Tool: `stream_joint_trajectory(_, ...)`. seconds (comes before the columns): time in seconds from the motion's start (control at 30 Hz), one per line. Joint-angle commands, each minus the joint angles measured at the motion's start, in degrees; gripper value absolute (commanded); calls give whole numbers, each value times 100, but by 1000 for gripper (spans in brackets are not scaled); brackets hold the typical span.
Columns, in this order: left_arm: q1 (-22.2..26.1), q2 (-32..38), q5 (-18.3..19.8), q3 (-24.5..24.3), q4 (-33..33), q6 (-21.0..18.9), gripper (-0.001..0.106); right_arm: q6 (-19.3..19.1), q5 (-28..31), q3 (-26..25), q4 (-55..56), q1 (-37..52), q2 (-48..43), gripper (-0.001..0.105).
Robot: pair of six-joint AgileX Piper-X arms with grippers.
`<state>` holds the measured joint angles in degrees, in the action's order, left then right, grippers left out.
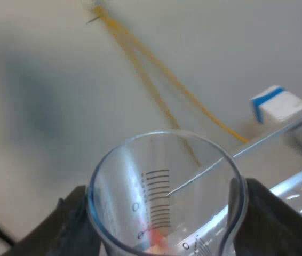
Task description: Pour the beans into the coffee machine
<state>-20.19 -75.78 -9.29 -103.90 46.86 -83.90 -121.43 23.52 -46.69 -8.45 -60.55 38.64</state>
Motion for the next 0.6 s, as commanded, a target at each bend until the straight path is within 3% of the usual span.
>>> stream_joint_trajectory(0.03,245,340,158,138,-46,-159,27,291,-335,-165,771,30,12,59)
stream_joint_trajectory(0.23,954,963,569,890,-73,-170,27,871,-1016,-163,1201,30,191,59)
stream_joint_trajectory(0.3,1413,1344,1086,1367,-96,-284,27,1044,-1282,-163,1326,30,301,59)
stream_joint_trajectory(0.43,1885,1678,1343,1792,-166,-331,27,1245,-1482,-163,1389,30,467,59)
stream_joint_trajectory(0.6,2622,2218,2051,2729,-504,-532,27,1365,-1578,-163,1387,30,755,59)
